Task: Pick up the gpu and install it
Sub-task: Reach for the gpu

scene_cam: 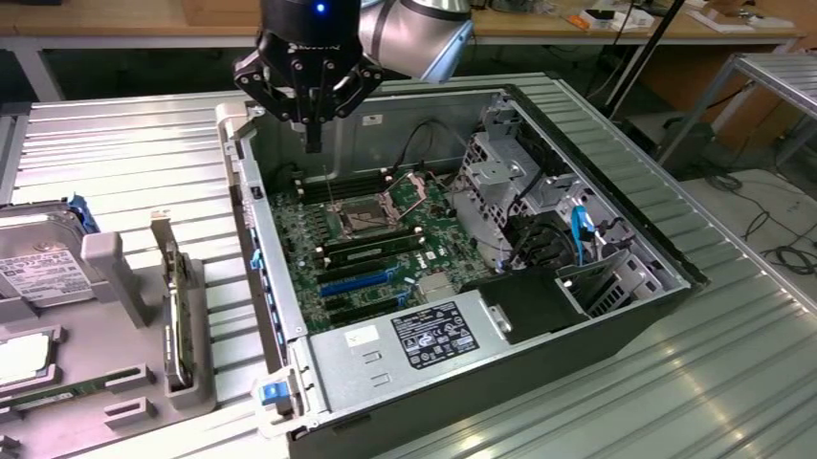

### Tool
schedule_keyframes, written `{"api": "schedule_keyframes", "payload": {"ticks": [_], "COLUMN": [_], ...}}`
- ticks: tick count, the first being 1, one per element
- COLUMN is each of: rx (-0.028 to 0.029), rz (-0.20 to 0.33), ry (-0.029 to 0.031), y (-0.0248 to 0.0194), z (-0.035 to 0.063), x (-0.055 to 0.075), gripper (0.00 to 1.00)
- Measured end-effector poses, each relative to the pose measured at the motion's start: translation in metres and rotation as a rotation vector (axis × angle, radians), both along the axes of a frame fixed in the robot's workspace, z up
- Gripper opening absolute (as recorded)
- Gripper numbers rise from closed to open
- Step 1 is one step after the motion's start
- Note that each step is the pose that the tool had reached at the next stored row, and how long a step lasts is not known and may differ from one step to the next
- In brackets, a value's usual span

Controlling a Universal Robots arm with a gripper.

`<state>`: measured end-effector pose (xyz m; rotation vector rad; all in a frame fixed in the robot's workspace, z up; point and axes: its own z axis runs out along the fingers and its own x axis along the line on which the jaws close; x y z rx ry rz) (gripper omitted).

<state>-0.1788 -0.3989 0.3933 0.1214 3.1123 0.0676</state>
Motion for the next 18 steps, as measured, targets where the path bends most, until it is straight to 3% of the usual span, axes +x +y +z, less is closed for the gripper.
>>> {"api": "schedule_keyframes", "payload": {"ticks": [18], "rx": [0.0], "rz": [0.0], "ry": [0.0], "y": [0.0], "z": [0.0], "x": [-0.02], "gripper": [0.11]}}
